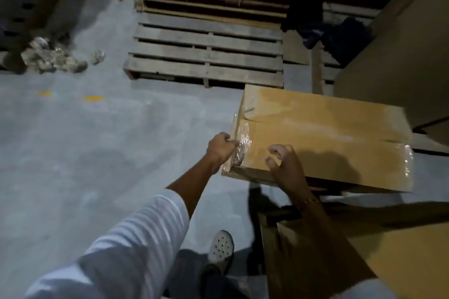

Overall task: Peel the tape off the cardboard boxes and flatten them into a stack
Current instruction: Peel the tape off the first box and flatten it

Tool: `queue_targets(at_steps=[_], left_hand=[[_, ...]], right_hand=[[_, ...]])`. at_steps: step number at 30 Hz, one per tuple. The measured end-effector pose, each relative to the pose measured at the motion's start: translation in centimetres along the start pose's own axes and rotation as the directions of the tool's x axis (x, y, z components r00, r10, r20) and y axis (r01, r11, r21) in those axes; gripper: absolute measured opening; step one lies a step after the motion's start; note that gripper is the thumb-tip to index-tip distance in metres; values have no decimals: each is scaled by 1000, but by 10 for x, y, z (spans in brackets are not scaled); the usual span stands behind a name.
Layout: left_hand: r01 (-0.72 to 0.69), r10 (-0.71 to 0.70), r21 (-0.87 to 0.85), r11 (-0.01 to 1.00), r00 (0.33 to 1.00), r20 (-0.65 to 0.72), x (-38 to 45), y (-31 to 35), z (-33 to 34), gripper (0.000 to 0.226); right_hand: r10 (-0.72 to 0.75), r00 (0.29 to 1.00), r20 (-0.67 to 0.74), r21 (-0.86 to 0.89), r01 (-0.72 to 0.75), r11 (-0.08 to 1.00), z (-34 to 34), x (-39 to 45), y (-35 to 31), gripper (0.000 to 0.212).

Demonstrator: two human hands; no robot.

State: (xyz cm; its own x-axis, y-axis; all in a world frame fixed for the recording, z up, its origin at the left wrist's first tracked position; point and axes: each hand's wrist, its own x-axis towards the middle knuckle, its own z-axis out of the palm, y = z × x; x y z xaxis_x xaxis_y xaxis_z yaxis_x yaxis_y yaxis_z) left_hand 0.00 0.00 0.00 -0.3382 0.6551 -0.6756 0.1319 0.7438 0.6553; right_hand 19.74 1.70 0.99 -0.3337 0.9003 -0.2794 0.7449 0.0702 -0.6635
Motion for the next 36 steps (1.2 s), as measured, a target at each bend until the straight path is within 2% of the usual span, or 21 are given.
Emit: queue_targets(at_steps=[2, 6, 9, 12, 16, 18, 20, 22, 25, 27, 30, 34, 36], left_hand=[[18, -19, -58, 998, 999, -26, 13, 0, 16, 41], [-21, 21, 1, 1000, 992, -127, 27, -9, 35, 15], [-83, 86, 28, 996, 988, -130, 28, -14, 37, 16], [-210, 222, 87, 974, 962, -160, 17, -10, 32, 19], [-350, 348, 30, 936, 910, -228, -10, 8, 12, 17], [-428, 404, -24, 903, 868, -288, -28, 24, -10, 16], [-538, 493, -38, 842, 797, -349, -51, 38, -38, 14], [-653, 587, -43, 756, 705, -399, -77, 48, -71, 12], [-783, 682, -46, 621, 568, -460, -116, 56, -121, 11], [-828, 711, -33, 559, 500, -495, -141, 55, -152, 12], [-850, 701, -37, 526, 457, -548, -172, 38, -192, 16], [-838, 679, 6, 546, 438, -589, -204, -1, -231, 19], [-825, 686, 83, 559, 404, -605, -217, -22, -240, 18]], right_hand=[[-6, 1000, -26, 23, 7, 1000, 6, 7, 12, 48], [-45, 998, -40, -45, 43, 998, 18, 11, 31, 53], [-92, 995, -29, -115, 88, 989, 27, 7, 34, 55], [-113, 992, -46, -189, 103, 977, 34, -3, 28, 61], [-217, 957, -193, -298, 154, 942, 34, -16, -6, 58], [-236, 938, -252, -328, 147, 933, 32, -20, -36, 61], [-306, 895, -326, -326, 198, 924, 30, -25, -71, 65], [-367, 851, -377, -251, 287, 924, 27, -31, -109, 64], [-400, 827, -396, -116, 387, 915, 25, -44, -166, 64], [-411, 822, -395, -44, 429, 902, 28, -55, -201, 64], [-439, 830, -344, 42, 480, 876, 40, -74, -248, 66], [-501, 842, -202, 44, 519, 854, 66, -101, -292, 70], [-513, 843, -160, 28, 523, 852, 82, -116, -305, 72]])
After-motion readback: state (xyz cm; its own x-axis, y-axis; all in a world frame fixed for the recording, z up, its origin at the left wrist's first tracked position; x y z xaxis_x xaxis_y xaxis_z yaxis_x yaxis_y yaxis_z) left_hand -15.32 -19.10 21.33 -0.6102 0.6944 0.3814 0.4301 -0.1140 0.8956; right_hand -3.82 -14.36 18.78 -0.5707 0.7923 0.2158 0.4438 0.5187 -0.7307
